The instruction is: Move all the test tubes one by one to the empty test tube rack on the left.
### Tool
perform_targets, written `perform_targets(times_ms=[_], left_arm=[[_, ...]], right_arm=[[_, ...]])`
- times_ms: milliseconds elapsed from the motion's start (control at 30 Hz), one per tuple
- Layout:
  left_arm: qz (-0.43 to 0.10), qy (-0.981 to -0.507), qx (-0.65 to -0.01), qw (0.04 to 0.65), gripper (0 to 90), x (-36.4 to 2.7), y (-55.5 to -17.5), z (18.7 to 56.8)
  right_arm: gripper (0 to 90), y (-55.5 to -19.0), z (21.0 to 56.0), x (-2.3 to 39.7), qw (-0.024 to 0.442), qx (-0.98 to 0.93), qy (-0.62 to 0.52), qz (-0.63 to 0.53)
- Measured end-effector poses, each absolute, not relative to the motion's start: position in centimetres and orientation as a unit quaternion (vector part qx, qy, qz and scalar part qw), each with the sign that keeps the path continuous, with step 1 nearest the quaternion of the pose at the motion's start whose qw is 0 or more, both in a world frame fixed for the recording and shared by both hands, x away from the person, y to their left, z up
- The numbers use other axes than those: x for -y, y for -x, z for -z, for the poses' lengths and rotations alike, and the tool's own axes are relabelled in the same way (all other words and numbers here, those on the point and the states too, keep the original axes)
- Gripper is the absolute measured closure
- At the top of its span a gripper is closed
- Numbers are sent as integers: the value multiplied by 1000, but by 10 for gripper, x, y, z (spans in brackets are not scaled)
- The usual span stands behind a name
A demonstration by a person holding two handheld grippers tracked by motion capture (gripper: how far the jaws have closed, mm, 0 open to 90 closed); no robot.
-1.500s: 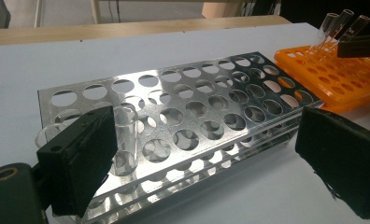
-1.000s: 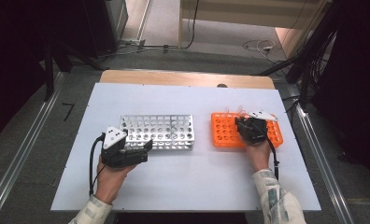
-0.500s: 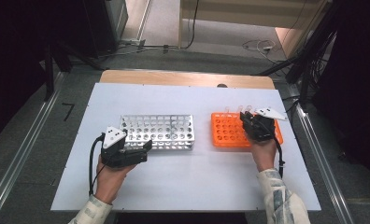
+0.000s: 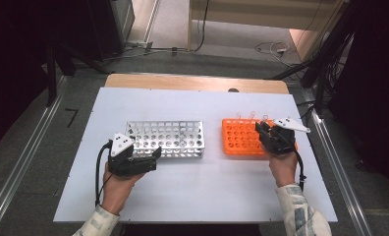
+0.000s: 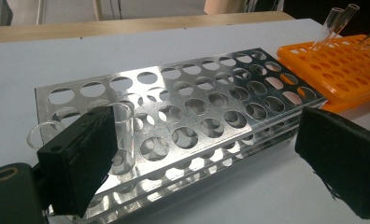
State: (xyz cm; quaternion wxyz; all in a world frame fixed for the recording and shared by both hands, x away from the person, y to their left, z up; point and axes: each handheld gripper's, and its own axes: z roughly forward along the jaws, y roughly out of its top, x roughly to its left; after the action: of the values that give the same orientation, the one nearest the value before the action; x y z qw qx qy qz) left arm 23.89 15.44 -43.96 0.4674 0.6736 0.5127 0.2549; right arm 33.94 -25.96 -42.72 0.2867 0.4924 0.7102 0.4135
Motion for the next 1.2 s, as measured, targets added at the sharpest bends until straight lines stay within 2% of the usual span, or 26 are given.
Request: perform_targets(times_ms=[567,1200], left_arm=[[-250,-675,-510,470,58,-153,-239,439],[-240,-684,-499,475,63,-145,-236,439]], right_arm=[[735,-318,425,246,258,-732,-468,-421],[735,-288,439,188,202,-789,-400,-421]])
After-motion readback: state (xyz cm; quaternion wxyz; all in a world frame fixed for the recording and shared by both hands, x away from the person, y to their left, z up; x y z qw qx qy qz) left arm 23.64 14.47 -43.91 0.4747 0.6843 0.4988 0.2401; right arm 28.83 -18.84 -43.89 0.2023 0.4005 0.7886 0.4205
